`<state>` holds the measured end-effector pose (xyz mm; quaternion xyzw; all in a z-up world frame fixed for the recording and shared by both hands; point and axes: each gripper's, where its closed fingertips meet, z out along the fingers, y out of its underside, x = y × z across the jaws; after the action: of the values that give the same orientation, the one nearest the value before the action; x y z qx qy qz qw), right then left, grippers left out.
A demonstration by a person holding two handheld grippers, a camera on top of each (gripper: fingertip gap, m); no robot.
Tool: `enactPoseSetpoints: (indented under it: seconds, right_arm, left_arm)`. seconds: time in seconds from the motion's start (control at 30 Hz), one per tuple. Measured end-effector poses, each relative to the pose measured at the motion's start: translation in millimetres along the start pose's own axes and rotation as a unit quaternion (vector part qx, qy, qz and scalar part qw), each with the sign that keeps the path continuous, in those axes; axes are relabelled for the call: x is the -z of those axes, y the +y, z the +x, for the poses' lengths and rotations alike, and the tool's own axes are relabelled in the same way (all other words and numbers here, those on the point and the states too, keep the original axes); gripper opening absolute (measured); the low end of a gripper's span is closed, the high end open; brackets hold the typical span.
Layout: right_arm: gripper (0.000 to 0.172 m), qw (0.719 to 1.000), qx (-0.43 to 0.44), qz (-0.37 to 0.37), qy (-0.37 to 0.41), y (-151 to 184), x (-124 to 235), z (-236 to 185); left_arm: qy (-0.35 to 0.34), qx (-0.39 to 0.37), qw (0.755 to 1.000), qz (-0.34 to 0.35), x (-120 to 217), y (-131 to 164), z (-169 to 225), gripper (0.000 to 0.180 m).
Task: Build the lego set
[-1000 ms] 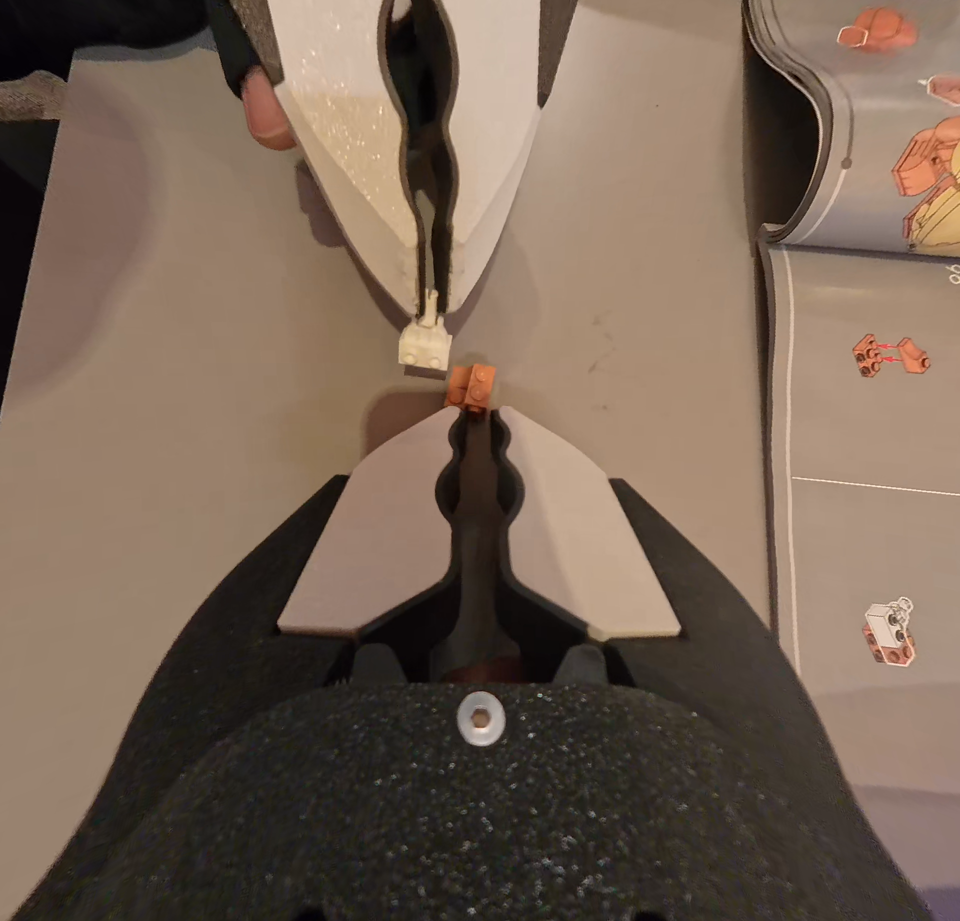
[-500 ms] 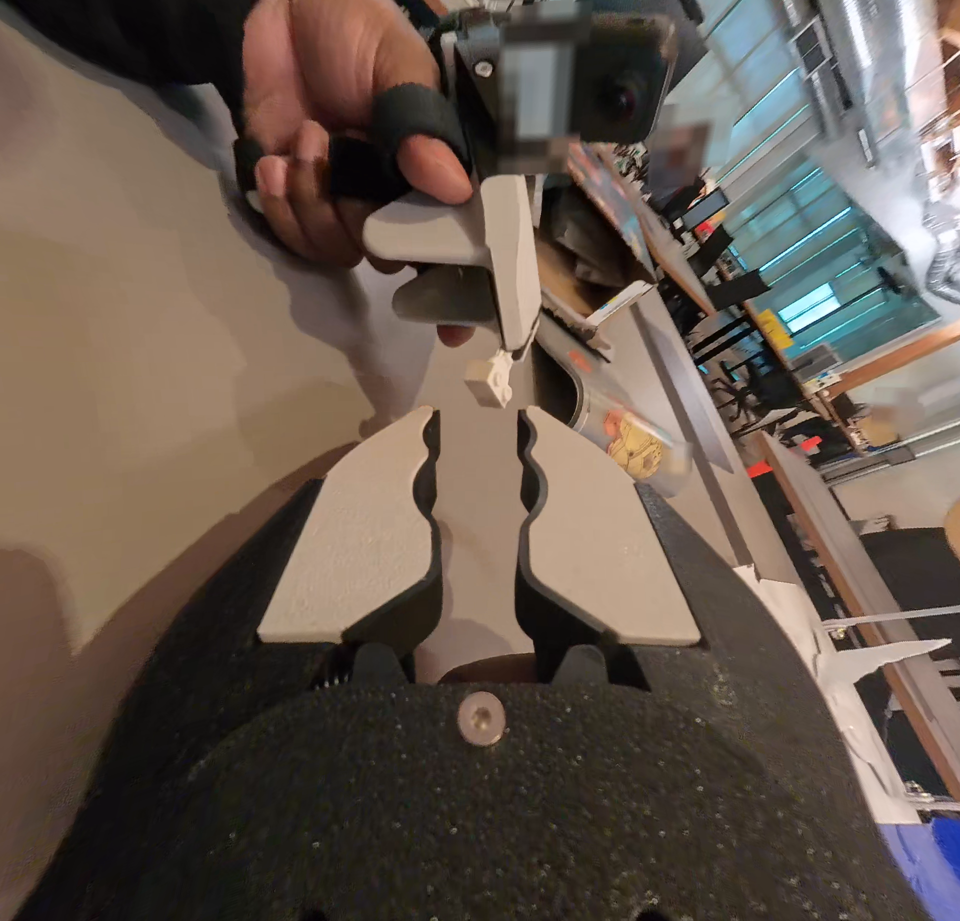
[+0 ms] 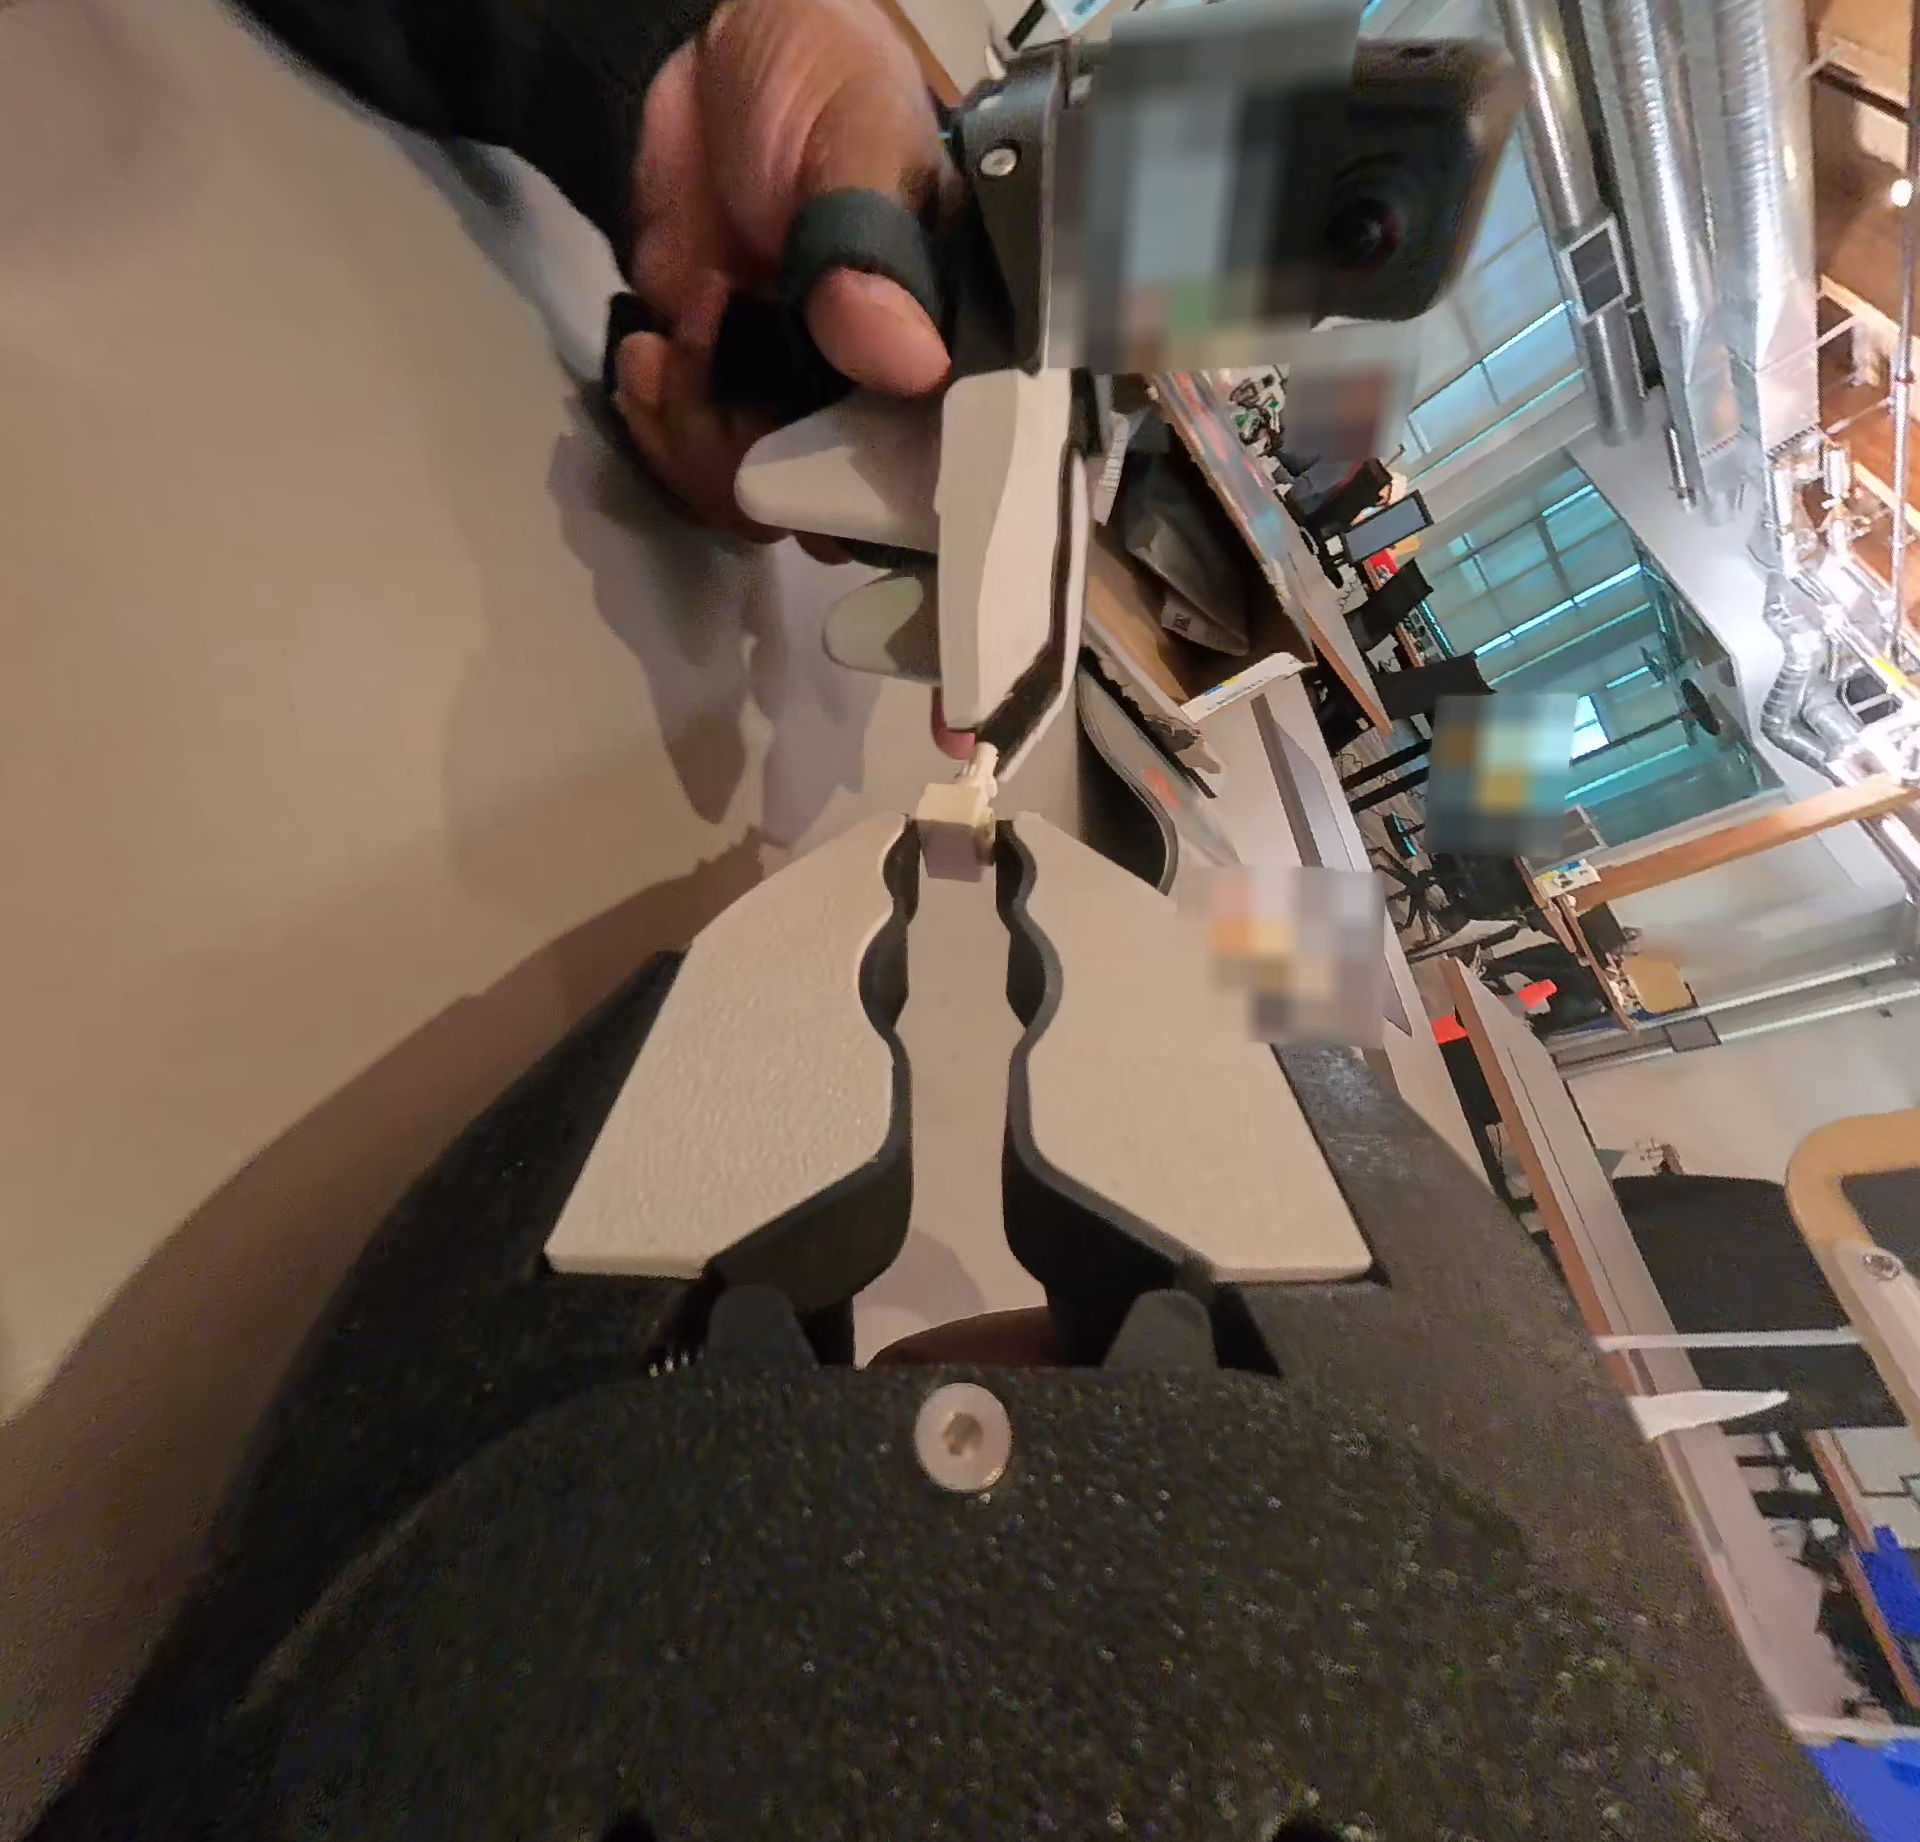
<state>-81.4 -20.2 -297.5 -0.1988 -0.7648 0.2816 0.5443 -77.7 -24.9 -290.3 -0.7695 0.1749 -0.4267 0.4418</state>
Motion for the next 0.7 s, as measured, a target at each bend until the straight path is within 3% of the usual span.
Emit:
enactPoseSetpoints:
  seconds: [0.17, 0.43, 0.57, 0.7]
  right_arm:
    - [0.013, 0.999, 0.042, 0.003, -0.021, -2, 1, -11]
    - [0.012, 0.998, 0.057, 0.014, -0.037, -4, 2, -19]
    - [0.013, 0.998, 0.042, 0.004, -0.040, -1, 1, -19]
    - [0.025, 0.997, -0.009, -0.033, -0.065, 12, 2, -16]
  left_arm:
    - [0.003, -0.063, 0.996, -0.057, -3, 12, 2, 0.011]
    - [0.029, -0.101, 0.989, -0.099, -5, 21, 5, 0.007]
    - [0.029, -0.121, 0.986, -0.114, -5, 25, 4, 0.004]
    - [0.006, -0.143, 0.983, -0.114, -2, 23, -3, 0.004]
